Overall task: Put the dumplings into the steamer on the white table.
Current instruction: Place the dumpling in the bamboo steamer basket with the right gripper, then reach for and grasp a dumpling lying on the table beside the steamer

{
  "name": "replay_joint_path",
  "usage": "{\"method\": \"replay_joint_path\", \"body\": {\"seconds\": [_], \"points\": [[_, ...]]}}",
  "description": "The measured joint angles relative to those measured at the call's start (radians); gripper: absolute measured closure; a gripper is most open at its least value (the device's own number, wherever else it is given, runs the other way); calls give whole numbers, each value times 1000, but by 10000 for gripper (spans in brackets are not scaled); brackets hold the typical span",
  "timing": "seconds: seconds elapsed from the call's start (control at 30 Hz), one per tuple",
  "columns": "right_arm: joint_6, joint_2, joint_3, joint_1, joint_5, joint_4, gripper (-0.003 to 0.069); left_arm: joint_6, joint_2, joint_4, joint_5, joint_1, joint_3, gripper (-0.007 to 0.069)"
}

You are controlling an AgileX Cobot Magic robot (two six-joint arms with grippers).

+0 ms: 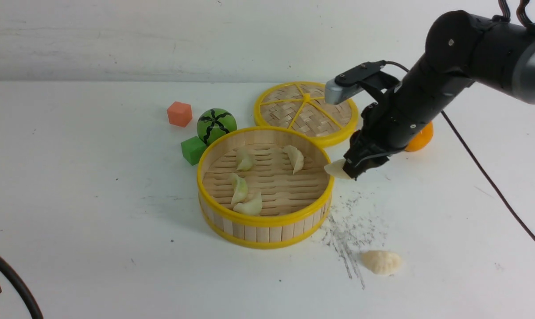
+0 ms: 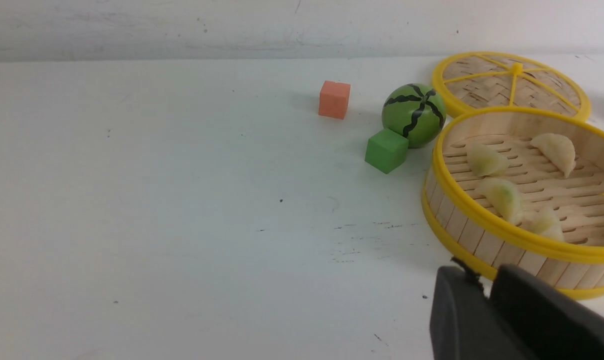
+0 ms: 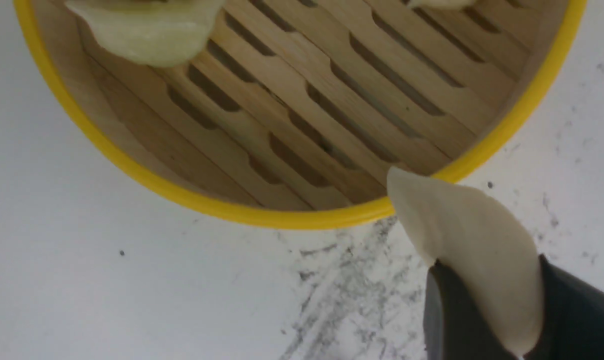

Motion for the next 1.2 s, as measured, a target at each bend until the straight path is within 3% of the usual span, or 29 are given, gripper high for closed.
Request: {"method": "replay_joint_path", "body": {"seconds": [0.37, 0.73, 0.83, 1.07, 1.2], "points": [[-2, 80, -4, 48, -232, 223, 482, 0, 0, -8, 0, 0, 0, 532], [-2, 149, -4, 50, -261, 169, 477, 0, 0, -8, 3, 0, 0, 529], [-2, 149, -4, 50, -261, 142, 434, 0, 0, -8, 3, 0, 0, 525], [-1, 127, -4, 50, -247, 94, 254, 0, 0, -9, 4, 0, 0, 515], [-1, 52, -4, 49, -201, 23, 224, 0, 0, -10, 4, 0, 0, 513]]}}
